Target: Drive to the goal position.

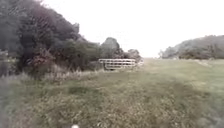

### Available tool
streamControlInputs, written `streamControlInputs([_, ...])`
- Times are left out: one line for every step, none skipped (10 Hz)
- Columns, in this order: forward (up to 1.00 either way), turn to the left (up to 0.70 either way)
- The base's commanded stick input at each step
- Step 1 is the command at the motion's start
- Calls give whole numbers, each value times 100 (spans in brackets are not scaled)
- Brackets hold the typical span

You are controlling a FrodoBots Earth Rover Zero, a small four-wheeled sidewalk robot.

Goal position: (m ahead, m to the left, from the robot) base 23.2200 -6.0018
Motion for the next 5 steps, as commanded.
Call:
streamControlInputs([0,-70])
streamControlInputs([0,-70])
streamControlInputs([0,-69])
streamControlInputs([0,-63])
streamControlInputs([0,-56])
